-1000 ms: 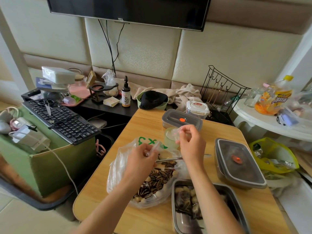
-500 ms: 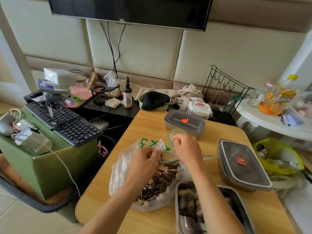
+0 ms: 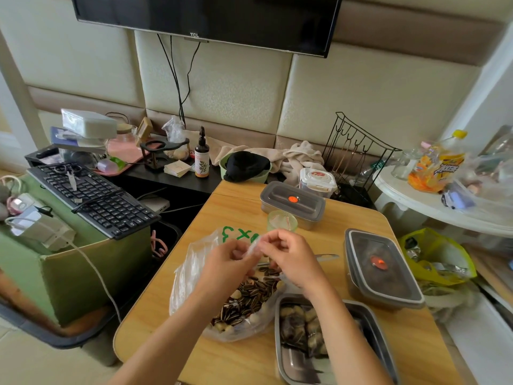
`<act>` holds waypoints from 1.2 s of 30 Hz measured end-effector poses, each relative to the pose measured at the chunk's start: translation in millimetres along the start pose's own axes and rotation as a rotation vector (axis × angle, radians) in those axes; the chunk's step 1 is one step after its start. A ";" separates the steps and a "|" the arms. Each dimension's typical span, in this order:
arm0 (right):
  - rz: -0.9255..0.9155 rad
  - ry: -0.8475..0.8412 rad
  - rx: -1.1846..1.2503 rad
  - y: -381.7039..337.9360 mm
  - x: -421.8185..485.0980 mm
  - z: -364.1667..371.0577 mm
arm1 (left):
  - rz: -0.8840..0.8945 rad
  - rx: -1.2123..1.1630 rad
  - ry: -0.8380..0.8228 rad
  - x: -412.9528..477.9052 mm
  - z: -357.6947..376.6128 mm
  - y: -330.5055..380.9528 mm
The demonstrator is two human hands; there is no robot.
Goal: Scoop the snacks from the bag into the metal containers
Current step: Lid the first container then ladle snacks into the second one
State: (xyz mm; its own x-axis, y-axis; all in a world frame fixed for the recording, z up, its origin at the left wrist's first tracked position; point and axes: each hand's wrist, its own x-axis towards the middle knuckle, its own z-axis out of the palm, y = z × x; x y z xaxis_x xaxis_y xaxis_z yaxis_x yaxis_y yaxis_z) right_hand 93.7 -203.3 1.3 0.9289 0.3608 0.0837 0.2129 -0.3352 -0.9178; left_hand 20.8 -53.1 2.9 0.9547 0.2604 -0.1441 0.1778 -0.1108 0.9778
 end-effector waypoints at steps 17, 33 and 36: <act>0.086 -0.094 0.236 -1.8 -4.7 -12.0 | -0.166 -0.325 -0.036 -0.3 -3.2 5.2; -0.017 -0.016 0.138 -3.3 -6.0 -6.5 | -0.046 -0.069 -0.053 -7.0 -1.2 8.4; -0.038 0.003 0.136 -5.6 -5.9 -6.3 | -0.060 -0.071 -0.008 -3.4 -0.6 4.4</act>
State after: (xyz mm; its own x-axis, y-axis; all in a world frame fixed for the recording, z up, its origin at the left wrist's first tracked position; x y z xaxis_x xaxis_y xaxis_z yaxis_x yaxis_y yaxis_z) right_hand 89.0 -209.0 8.4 0.9219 0.3684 0.1201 0.2047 -0.2000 -0.9582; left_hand 18.2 -53.9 7.8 0.9449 0.2565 -0.2036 0.2176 -0.0272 0.9757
